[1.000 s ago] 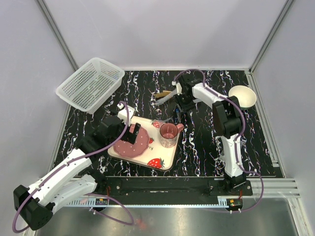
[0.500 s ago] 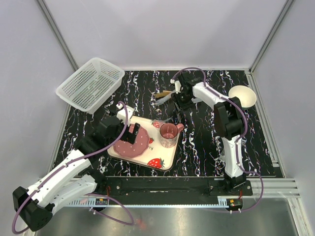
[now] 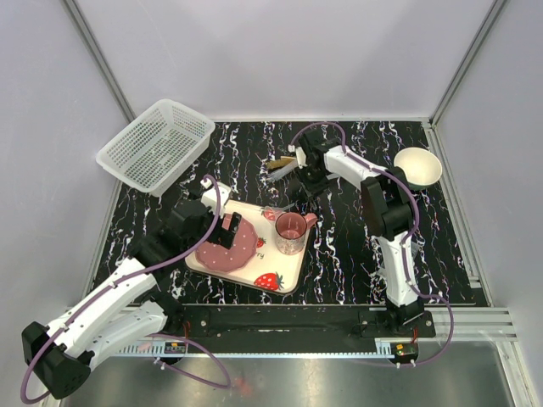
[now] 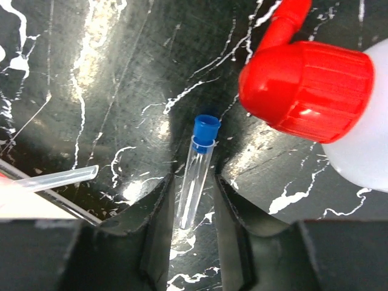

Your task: Organize the chemistry lab equipment

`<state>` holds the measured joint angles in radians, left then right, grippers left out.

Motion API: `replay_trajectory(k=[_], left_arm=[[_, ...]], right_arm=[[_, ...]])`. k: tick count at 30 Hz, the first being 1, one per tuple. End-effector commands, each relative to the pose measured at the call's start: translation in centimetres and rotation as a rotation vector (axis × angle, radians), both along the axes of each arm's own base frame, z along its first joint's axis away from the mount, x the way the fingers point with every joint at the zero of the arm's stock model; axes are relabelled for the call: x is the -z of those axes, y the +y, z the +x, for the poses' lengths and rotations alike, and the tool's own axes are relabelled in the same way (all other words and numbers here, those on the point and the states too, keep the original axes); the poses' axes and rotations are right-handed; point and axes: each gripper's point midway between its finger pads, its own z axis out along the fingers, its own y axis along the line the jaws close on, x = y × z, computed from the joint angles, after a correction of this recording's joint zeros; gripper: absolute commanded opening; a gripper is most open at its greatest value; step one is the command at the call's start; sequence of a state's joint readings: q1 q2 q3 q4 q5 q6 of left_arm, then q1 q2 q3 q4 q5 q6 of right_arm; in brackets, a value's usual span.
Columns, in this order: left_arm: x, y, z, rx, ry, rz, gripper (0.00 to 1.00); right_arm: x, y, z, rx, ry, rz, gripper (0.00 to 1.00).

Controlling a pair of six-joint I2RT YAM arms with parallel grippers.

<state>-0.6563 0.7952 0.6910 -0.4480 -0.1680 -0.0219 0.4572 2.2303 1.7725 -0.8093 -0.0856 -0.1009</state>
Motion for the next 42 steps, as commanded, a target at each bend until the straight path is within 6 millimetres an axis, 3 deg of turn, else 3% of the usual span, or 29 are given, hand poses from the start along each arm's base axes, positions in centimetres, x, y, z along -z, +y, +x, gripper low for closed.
replay_trajectory(k=[1,8,10,13,14,15,16,17,18,21,22,23,28,32,34,36,37,39,40,42], left_arm=[[-1.2,-0.3,0.4,0.012,-0.040,-0.020,0.99],[-1.9,-0.6,0.1,0.022,-0.043,-0.055,0.99],[-2.5,-1.4,-0.3,0.052,-0.040,-0.104,0.99],[-3.9,-3.7,-1.4,0.116,-0.013,-0.250,0.99],[-5.2,-4.6,-1.6,0.122,-0.016,-0.342,0.99],[-5.7,-5.7,-2.4,0.175,0.009,-0.401,0.99],[-6.2,-6.3,-2.8,0.192,0.019,-0.450,0.99],[-7.7,-7.1,-3.0,0.201,0.022,-0.545,0.99],[-8.6,-8.1,-3.8,0.256,0.038,-0.601,0.99],[-11.8,-10.2,-4.9,0.344,0.066,-0.777,0.96],[-13.8,-10.9,-5.0,0.383,0.034,-0.840,0.95],[-14.3,-11.8,-5.1,0.397,0.082,-0.892,0.94],[-18.0,-16.7,-4.3,0.443,0.123,-1.026,0.93],[-19.4,-20.5,-2.6,0.415,0.158,-1.103,0.88],[-19.3,-22.7,-1.7,0.404,0.169,-1.089,0.87],[-19.8,-24.0,-1.1,0.399,0.169,-1.106,0.79],[-18.6,-25.2,-0.6,0.389,0.200,-1.099,0.77],[-18.8,-26.3,-0.1,0.377,0.214,-1.114,0.74],[-17.7,-27.3,0.1,0.372,0.238,-1.101,0.70],[-18.2,-28.2,0.2,0.378,0.237,-1.112,0.65]], right_arm=[[0.0,-1.0,0.6,-0.004,-0.039,-0.063,0.36],[0.2,-2.2,-0.8,-0.030,-0.026,-0.092,0.19],[0.4,-2.7,-1.7,-0.034,0.001,-0.080,0.15],[-1.1,-3.3,-2.6,-0.024,0.006,-0.011,0.14],[-3.1,-3.4,-2.5,-0.018,-0.031,0.027,0.14],[-3.6,-4.4,-2.9,0.004,-0.024,0.051,0.14],[-4.7,-4.1,-3.3,0.002,-0.024,0.114,0.14],[-7.3,-4.1,-3.5,0.005,-0.063,0.168,0.13],[-8.1,-5.1,-3.8,0.029,-0.065,0.200,0.13],[-13.2,-4.3,-5.9,-0.003,-0.109,0.382,0.14],[-14.4,-4.6,-6.3,0.000,-0.127,0.413,0.14],[-16.4,-4.6,-7.1,0.000,-0.164,0.450,0.14],[-23.3,-3.4,-10.0,-0.033,-0.229,0.645,0.14],[-28.5,-2.9,-12.8,-0.064,-0.253,0.820,0.15],[-30.0,-2.4,-14.2,-0.097,-0.223,0.902,0.15],[-30.6,-2.9,-14.6,-0.069,-0.189,0.960,0.15],[-31.1,-3.0,-14.7,-0.073,-0.207,0.977,0.15],[-31.0,-3.3,-15.1,-0.056,-0.189,1.002,0.15],[-31.4,-3.3,-15.3,-0.066,-0.213,1.009,0.15],[-31.0,-3.4,-15.6,-0.045,-0.200,1.022,0.15]])
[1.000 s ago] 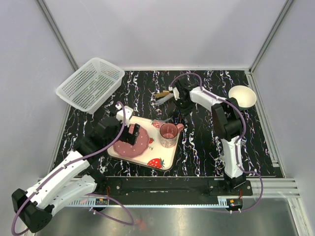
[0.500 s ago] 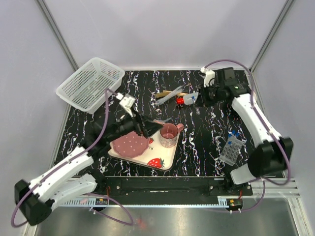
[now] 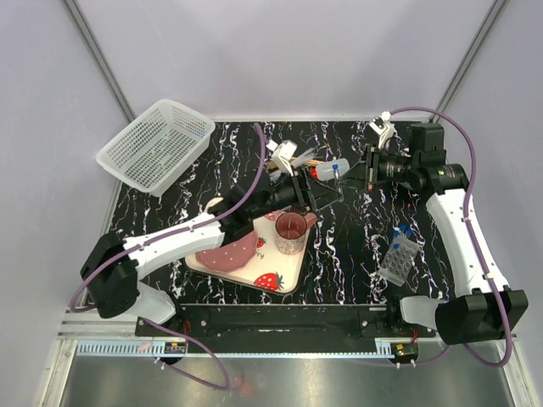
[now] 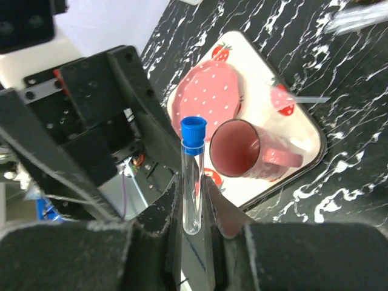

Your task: Organize the chemistry lab equipment

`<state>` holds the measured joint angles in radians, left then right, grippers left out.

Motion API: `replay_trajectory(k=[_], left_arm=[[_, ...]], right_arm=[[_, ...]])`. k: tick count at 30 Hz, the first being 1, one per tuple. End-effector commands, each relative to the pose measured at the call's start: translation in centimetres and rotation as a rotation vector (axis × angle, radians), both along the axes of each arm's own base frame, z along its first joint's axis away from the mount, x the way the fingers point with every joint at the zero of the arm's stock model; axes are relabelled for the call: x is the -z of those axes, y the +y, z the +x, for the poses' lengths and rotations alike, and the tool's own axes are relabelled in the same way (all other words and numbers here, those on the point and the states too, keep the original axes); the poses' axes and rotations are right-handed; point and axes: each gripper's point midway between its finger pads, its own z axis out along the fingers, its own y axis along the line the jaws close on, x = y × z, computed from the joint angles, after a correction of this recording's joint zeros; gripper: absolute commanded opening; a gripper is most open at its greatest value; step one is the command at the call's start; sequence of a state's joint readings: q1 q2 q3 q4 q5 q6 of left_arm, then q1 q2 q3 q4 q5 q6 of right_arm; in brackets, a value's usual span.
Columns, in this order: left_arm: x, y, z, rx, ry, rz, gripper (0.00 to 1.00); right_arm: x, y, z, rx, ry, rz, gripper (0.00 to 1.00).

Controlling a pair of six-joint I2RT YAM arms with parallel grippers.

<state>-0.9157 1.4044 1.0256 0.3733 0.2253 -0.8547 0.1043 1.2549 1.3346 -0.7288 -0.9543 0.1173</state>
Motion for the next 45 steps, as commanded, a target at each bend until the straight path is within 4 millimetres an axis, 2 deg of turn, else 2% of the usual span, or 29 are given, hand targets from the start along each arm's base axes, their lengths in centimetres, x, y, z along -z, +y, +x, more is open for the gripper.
replay_trajectory(k=[1,3,4,7,8,9,11,15,19,21,22,23,25,26,27,29,30,31,35,37,41,43,45], left_arm=[[-3.5,-2.4,1.1,-0.027,-0.030,-0.113,0.61],[-3.6,-3.0,1.3,-0.029,-0.022,-0.116,0.59],[-3.0,-3.4,1.5,-0.031,-0.009,-0.104,0.58],[-2.3,-4.0,1.9,-0.047,0.009,-0.084,0.48],[-2.2,-4.0,2.1,-0.053,0.013,-0.079,0.40],[-2.1,-4.0,2.1,-0.054,0.012,-0.075,0.38],[-1.8,-4.0,2.0,-0.054,0.013,-0.060,0.34],[-1.5,-3.5,1.6,-0.049,-0.007,-0.042,0.15],[-1.4,-2.6,0.4,-0.005,-0.093,0.014,0.08],[-0.3,-2.1,-0.6,0.041,-0.121,0.060,0.08],[-0.5,-1.6,-1.0,0.055,-0.171,0.077,0.08],[-0.3,-1.4,-1.8,0.091,-0.195,0.091,0.08],[0.8,-0.3,-2.7,0.130,-0.254,0.153,0.08],[1.4,0.0,-3.4,0.165,-0.270,0.178,0.08],[1.9,0.5,-4.0,0.188,-0.283,0.206,0.08],[2.5,1.1,-4.9,0.240,-0.340,0.245,0.08],[3.0,1.5,-5.5,0.268,-0.344,0.268,0.08],[3.3,1.7,-5.9,0.295,-0.373,0.279,0.08],[3.7,1.9,-7.7,0.374,-0.429,0.295,0.07],[4.2,1.9,-8.2,0.401,-0.434,0.321,0.07],[3.9,1.5,-8.8,0.425,-0.453,0.329,0.08],[4.5,1.5,-9.1,0.442,-0.442,0.346,0.07],[4.7,1.4,-9.1,0.445,-0.438,0.350,0.07]], right_arm=[[-2.1,0.5,-1.8,-0.040,-0.017,0.104,0.15],[-1.9,0.4,-2.1,-0.038,-0.006,0.113,0.15],[-2.1,0.3,-2.2,-0.035,-0.014,0.117,0.15],[-2.0,0.2,-2.3,-0.031,-0.019,0.129,0.15],[-1.8,0.2,-2.4,-0.029,-0.012,0.132,0.15],[-1.7,0.2,-2.4,-0.026,-0.011,0.131,0.15],[-1.5,0.1,-2.4,-0.018,-0.014,0.127,0.16],[-1.2,-0.1,-2.4,-0.011,-0.029,0.115,0.16],[-0.9,-0.4,-3.2,-0.034,-0.068,0.074,0.20],[-1.2,-0.6,-3.7,-0.088,-0.150,0.031,0.33],[-1.0,-0.8,-4.5,-0.136,-0.206,-0.009,0.37],[-1.1,-0.8,-5.1,-0.166,-0.225,-0.017,0.50],[-0.8,-1.2,-6.4,-0.225,-0.267,-0.066,0.61],[-0.5,-1.4,-6.7,-0.240,-0.274,-0.089,0.66],[0.1,-1.6,-7.8,-0.260,-0.224,-0.102,0.77],[0.0,-1.8,-8.4,-0.324,-0.287,-0.138,0.89],[0.6,-1.9,-9.4,-0.351,-0.220,-0.134,0.99],[0.5,-1.7,-9.7,-0.399,-0.253,-0.138,1.00],[1.0,0.0,-11.6,-0.524,-0.166,-0.094,1.00],[1.1,0.9,-11.5,-0.536,-0.136,-0.082,1.00],[1.1,2.1,-11.0,-0.549,-0.111,-0.074,1.00],[1.0,2.4,-10.6,-0.550,-0.085,-0.065,0.97],[0.8,2.7,-10.8,-0.561,-0.069,-0.046,0.91]])
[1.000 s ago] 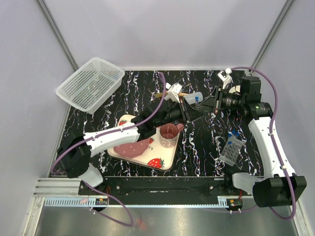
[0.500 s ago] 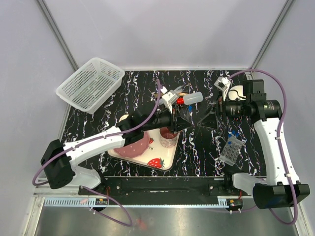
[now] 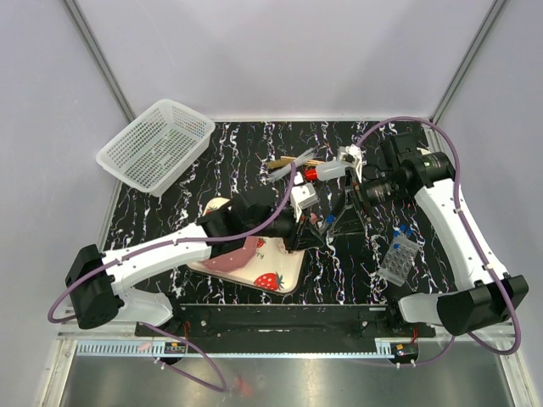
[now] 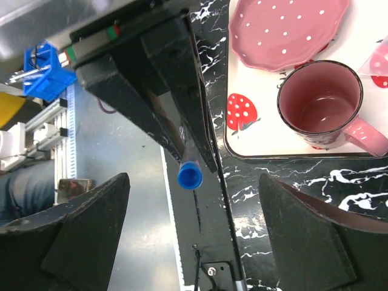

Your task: Organize the chemistry lab equipment

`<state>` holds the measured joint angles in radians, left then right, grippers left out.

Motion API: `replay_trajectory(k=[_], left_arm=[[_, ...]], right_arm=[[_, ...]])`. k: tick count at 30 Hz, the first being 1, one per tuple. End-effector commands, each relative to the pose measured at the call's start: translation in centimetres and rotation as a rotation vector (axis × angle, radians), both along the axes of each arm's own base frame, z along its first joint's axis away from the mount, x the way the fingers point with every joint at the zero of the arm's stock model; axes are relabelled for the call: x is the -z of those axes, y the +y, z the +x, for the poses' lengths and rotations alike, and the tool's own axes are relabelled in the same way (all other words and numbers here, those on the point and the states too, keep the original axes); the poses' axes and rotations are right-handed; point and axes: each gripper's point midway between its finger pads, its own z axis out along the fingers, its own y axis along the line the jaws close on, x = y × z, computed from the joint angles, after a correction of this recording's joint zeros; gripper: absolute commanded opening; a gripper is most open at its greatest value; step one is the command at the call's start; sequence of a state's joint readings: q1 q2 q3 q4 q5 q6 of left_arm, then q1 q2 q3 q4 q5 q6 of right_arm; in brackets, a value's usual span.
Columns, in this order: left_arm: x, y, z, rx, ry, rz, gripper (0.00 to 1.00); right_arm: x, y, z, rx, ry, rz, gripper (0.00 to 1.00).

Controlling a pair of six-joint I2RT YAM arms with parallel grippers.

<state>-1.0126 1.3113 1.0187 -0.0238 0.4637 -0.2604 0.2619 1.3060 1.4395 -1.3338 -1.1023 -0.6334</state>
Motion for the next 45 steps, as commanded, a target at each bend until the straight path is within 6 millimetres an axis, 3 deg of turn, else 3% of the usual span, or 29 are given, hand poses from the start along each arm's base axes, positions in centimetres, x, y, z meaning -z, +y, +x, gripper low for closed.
replay_trajectory(k=[1,12,21,26,28,29,32,33,35,36,41,42,45], left_arm=[[-1.5,-0.6,-0.5,0.050,-0.056,-0.029,0.07],[-1.7,-1.4,-0.2,0.052,-0.047,-0.036,0.08],[-2.2,-1.8,0.2,0.031,-0.051,-0.057,0.08],[-2.3,-1.7,0.7,0.004,-0.056,-0.056,0.09],[-2.4,-1.3,1.4,-0.044,-0.066,-0.046,0.18],[-2.2,-0.9,2.0,-0.078,-0.076,-0.027,0.30],[-2.5,1.0,3.1,-0.142,-0.090,-0.020,0.49],[-3.3,2.2,3.9,-0.180,-0.103,-0.033,0.60],[-3.2,3.9,4.8,-0.227,-0.111,-0.030,0.69],[-4.1,5.8,5.7,-0.276,-0.127,-0.043,0.76],[-4.3,12.8,8.4,-0.468,-0.218,0.015,0.97],[-4.6,14.7,8.7,-0.519,-0.241,0.027,0.99],[-3.6,18.0,8.9,-0.599,-0.315,0.108,0.99]], right_arm=[[-1.4,0.7,-0.8,-0.015,0.080,0.039,0.87],[-0.1,1.2,-1.2,-0.021,0.129,0.007,0.45],[1.2,1.2,-1.5,-0.036,0.117,-0.056,0.37],[1.0,1.1,-1.3,-0.039,0.089,-0.071,0.19],[0.9,0.8,-1.1,-0.029,0.061,-0.093,0.15],[0.7,0.6,-0.9,-0.026,0.042,-0.101,0.15],[1.0,-0.4,-0.2,0.012,-0.002,-0.150,0.14],[1.2,-0.9,0.2,0.038,-0.013,-0.172,0.14],[1.1,-1.8,1.1,0.087,-0.049,-0.193,0.14],[1.4,-3.0,2.1,0.142,-0.060,-0.227,0.14],[2.4,-8.7,4.6,0.350,-0.110,-0.348,0.15],[2.8,-10.2,4.9,0.405,-0.106,-0.376,0.15],[4.3,-13.5,4.9,0.507,-0.097,-0.457,0.15]])
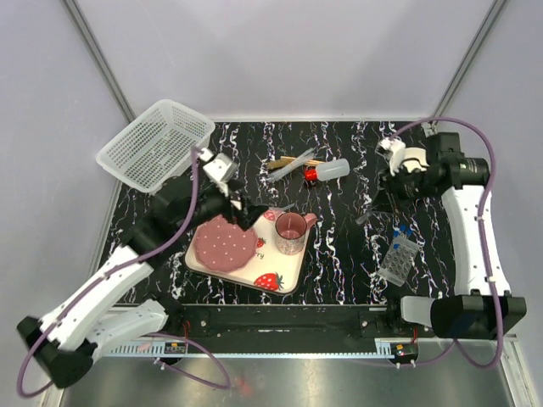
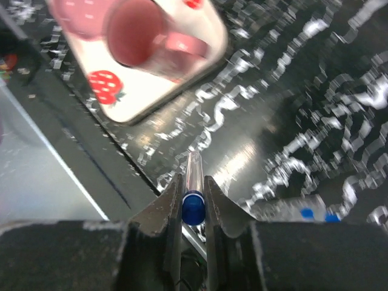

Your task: Organize the chemistry lab equipment

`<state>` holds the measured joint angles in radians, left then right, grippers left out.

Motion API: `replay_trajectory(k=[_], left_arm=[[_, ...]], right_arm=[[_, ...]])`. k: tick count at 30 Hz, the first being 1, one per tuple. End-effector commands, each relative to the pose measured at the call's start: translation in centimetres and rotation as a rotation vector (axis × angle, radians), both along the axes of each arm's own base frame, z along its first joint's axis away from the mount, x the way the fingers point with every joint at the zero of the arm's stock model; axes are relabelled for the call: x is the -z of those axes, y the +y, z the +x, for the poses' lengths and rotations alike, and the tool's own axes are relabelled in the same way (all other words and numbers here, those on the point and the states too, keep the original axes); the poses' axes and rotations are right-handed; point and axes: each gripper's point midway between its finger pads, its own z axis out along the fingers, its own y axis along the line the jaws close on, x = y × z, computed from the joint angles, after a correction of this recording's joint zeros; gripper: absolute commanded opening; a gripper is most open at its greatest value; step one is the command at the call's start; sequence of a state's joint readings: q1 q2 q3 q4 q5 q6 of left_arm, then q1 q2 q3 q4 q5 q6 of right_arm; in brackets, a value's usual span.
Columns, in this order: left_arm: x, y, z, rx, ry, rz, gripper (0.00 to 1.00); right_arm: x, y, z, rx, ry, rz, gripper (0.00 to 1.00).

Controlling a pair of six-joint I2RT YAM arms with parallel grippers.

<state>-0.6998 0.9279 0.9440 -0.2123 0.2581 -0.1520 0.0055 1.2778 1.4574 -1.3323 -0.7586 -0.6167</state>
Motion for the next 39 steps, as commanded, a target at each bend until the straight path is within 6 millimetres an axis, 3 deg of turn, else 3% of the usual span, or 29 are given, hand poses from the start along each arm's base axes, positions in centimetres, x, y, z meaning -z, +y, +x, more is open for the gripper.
replay_trajectory(k=[1,5,11,15,19,24,30,39], left_arm=[[2.2,4.9,0.6,-0.142,-0.080,0.157,0.99],[4.6,6.5,0.8,-0.194,-0.088,0.236,0.99],[6.3,6.8,1.3,-0.196,-0.076,0.303,0.99],[6.8,6.8,1.2,-0.187,-0.066,0.310,0.99],[6.9,6.9,1.1,-0.191,-0.070,0.311,0.99],[6.8,7.1,1.1,-0.194,-0.076,0.309,0.99],[7.0,7.1,1.1,-0.198,-0.075,0.313,0.99],[7.2,7.1,1.1,-0.194,-0.070,0.321,0.99]], right_arm=[[1.9,-5.7,-1.1,0.166,-0.003,-0.166,0.15],[3.4,-8.9,-1.8,0.281,0.024,-0.259,0.15],[5.1,-12.7,-2.8,0.449,0.054,-0.380,0.15],[7.2,-14.2,-1.8,0.543,0.042,-0.418,0.15],[9.8,-14.9,-1.1,0.610,0.066,-0.416,0.16],[11.3,-16.1,0.2,0.651,0.052,-0.434,0.16],[13.5,-16.0,1.2,0.655,0.087,-0.406,0.16],[15.6,-15.6,0.6,0.654,0.134,-0.396,0.17]])
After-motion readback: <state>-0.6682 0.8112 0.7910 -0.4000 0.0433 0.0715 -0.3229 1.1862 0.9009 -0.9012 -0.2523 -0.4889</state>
